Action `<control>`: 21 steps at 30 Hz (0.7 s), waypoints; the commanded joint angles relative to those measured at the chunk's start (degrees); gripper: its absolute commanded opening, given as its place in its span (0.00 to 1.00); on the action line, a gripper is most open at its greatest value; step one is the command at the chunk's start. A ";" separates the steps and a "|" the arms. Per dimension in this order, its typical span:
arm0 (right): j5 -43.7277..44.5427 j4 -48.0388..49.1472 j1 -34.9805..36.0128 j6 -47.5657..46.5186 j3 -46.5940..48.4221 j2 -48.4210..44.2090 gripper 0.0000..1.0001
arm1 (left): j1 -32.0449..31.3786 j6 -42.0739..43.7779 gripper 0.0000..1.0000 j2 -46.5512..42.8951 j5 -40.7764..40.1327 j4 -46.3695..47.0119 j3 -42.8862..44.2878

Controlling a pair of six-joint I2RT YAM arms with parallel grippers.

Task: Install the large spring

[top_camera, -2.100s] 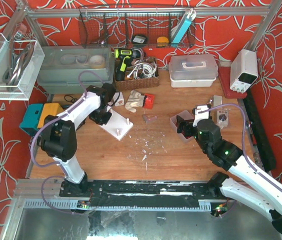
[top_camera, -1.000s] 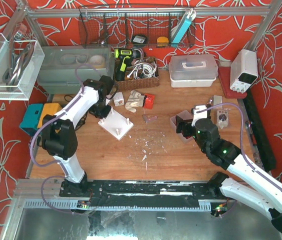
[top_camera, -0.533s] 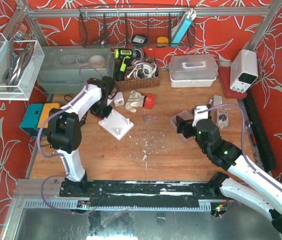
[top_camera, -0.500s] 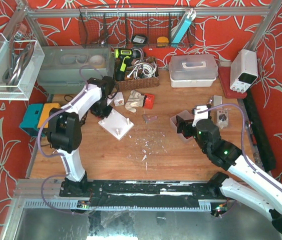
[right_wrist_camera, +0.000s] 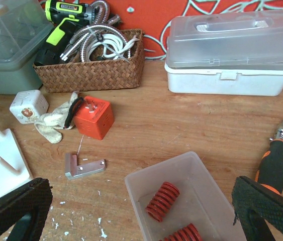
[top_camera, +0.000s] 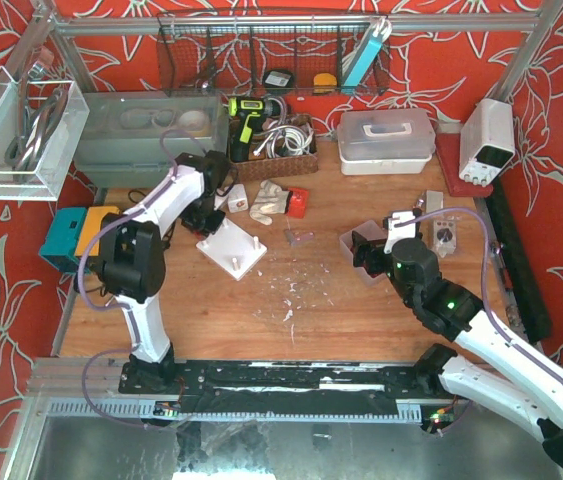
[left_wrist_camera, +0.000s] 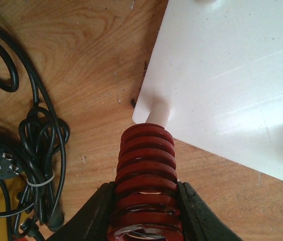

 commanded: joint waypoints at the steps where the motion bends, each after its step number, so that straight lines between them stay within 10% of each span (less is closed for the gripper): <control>1: 1.32 0.83 -0.11 -0.12 -0.94 0.14 0.98 | 0.82 0.18 0.34 3.94 0.31 0.18 0.01; 21: 0.33 1.93 -0.12 0.21 -0.33 6.61 0.98 | 0.23 1.31 0.66 -9.70 -0.05 7.70 3.58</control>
